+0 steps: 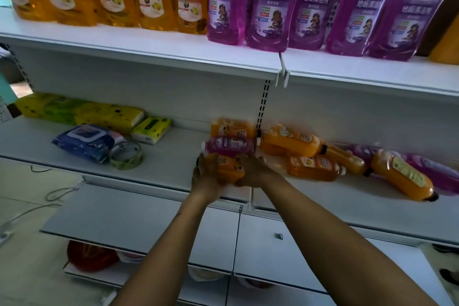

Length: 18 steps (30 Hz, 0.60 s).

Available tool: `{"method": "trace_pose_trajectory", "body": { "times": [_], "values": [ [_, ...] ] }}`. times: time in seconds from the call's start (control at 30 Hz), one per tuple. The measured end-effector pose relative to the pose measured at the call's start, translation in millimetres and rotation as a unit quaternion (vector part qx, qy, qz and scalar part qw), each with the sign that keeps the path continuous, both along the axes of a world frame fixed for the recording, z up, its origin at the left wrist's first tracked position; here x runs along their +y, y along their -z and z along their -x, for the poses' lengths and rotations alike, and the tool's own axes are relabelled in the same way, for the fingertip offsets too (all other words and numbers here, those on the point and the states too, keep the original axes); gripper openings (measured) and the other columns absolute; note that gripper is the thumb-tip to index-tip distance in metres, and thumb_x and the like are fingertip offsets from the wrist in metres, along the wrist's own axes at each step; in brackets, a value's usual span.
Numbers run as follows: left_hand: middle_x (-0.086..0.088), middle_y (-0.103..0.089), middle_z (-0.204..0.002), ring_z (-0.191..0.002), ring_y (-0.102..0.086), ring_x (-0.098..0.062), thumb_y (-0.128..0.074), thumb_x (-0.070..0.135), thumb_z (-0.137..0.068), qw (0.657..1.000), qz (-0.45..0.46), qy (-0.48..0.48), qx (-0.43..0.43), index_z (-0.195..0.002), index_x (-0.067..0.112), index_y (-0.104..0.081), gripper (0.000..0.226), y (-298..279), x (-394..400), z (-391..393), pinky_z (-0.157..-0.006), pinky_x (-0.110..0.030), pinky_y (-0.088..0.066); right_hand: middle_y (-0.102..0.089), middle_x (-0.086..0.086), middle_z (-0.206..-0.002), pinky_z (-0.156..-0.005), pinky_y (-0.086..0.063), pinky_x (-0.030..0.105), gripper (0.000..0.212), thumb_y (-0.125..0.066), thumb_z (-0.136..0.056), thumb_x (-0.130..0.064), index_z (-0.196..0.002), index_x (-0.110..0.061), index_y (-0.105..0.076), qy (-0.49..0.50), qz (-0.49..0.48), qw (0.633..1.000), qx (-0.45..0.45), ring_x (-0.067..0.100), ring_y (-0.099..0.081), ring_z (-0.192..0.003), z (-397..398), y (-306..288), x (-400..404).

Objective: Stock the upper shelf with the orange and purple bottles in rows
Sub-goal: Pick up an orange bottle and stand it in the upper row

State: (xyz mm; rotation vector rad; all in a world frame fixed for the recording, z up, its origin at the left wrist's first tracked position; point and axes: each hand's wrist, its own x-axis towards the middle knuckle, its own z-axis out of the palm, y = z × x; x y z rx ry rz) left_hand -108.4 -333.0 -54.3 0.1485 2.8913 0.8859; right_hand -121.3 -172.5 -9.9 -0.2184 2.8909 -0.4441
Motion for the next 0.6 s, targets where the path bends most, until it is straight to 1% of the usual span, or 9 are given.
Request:
{"method": "trace_pose_trajectory", "body": {
  "times": [0.1,0.17,0.23,0.27,0.33,0.37,0.47,0.53,0.6],
  "values": [
    [-0.009,0.018,-0.164,-0.152,0.0,-0.034,-0.061,0.043,-0.093,0.996,-0.078,-0.044,0.013,-0.158,0.028,0.005,0.093,0.1,5.6,-9.2,-0.121,-0.043,-0.014,-0.018,0.013,-0.162,-0.119,-0.022,0.058,0.107,-0.08,-0.075,-0.044,-0.155,-0.029,-0.011,0.02,-0.007,1.0,0.024,0.042,-0.019,-0.147,-14.5,7.3,-8.6],
    [-0.007,0.014,-0.165,-0.153,-0.003,-0.029,-0.056,0.026,-0.098,0.986,-0.158,-0.036,0.026,-0.158,0.028,-0.004,0.079,0.9,3.7,-15.9,-0.12,-0.037,-0.016,-0.021,0.011,-0.161,-0.118,-0.026,0.058,0.102,-0.074,-0.077,-0.055,-0.155,-0.029,-0.013,0.012,0.016,0.999,0.038,0.04,-0.022,-0.147,-25.6,11.2,-10.6],
    [-0.005,0.0,-0.166,-0.151,-0.01,-0.018,-0.049,0.006,-0.1,0.969,-0.245,0.009,0.018,-0.157,0.028,-0.015,0.07,-4.3,-2.9,-21.7,-0.112,-0.024,-0.021,-0.036,0.01,-0.151,-0.112,-0.036,0.051,0.095,-0.065,-0.076,-0.069,-0.15,-0.026,-0.025,0.008,0.04,0.999,0.019,0.035,-0.036,-0.138,-34.9,10.8,-4.4],
    [-0.005,-0.012,-0.164,-0.148,-0.018,-0.014,-0.047,0.003,-0.1,0.956,-0.293,0.025,0.007,-0.156,0.029,-0.02,0.067,-9.1,-6.5,-25.8,-0.109,-0.022,-0.026,-0.043,0.009,-0.144,-0.106,-0.042,0.045,0.093,-0.066,-0.073,-0.071,-0.146,-0.023,-0.032,0.024,0.056,0.998,0.0,0.03,-0.043,-0.129,-40.3,8.3,1.3],
    [-0.001,-0.035,-0.156,-0.141,-0.037,-0.017,-0.05,0.013,-0.103,0.92,-0.39,0.026,-0.011,-0.153,0.033,-0.026,0.059,-20.2,-8.4,-36.8,-0.11,-0.031,-0.037,-0.051,0.005,-0.13,-0.086,-0.05,0.031,0.087,-0.074,-0.07,-0.06,-0.139,-0.02,-0.041,0.076,0.119,0.99,-0.029,0.019,-0.053,-0.111,-52.7,1.8,16.2],
    [0.001,-0.038,-0.154,-0.139,-0.04,-0.018,-0.052,0.02,-0.102,0.908,-0.418,0.023,-0.01,-0.153,0.035,-0.026,0.058,-23.8,-6.1,-43.4,-0.111,-0.036,-0.038,-0.054,0.003,-0.124,-0.076,-0.049,0.024,0.081,-0.077,-0.07,-0.054,-0.135,-0.02,-0.043,0.102,0.164,0.981,-0.032,0.015,-0.057,-0.103,-60.4,-0.8,23.8],
    [0.003,-0.013,-0.164,-0.148,-0.022,-0.019,-0.052,0.027,-0.101,0.903,-0.425,0.061,-0.015,-0.155,0.041,-0.006,0.072,-28.1,13.7,-65.8,-0.115,-0.038,-0.028,-0.055,-0.007,-0.114,-0.064,-0.046,0.015,0.064,-0.08,-0.074,-0.044,-0.127,-0.027,-0.049,0.18,0.318,0.93,-0.036,0.006,-0.058,-0.094,-86.6,-6.8,41.4],
    [0.007,-0.002,-0.165,-0.148,-0.015,-0.015,-0.051,0.029,-0.101,0.889,-0.445,0.101,-0.031,-0.142,0.059,0.009,0.079,-33.3,33.6,-81.8,-0.112,-0.033,-0.025,-0.056,-0.005,-0.119,-0.07,-0.051,0.019,0.065,-0.082,-0.071,-0.045,-0.127,-0.029,-0.052,0.217,0.4,0.89,-0.026,0.012,-0.059,-0.101,-107.7,-9.8,50.2],
    [0.009,0.002,-0.165,-0.15,-0.015,-0.017,-0.05,0.031,-0.101,0.879,-0.462,0.116,-0.031,-0.135,0.064,0.011,0.078,-43.5,54.5,-91.4,-0.113,-0.034,-0.023,-0.056,-0.001,-0.126,-0.084,-0.055,0.032,0.076,-0.084,-0.062,-0.051,-0.128,-0.029,-0.053,0.246,0.454,0.856,-0.015,0.021,-0.059,-0.11,-127.6,-17.9,57.6]
  ]
}}
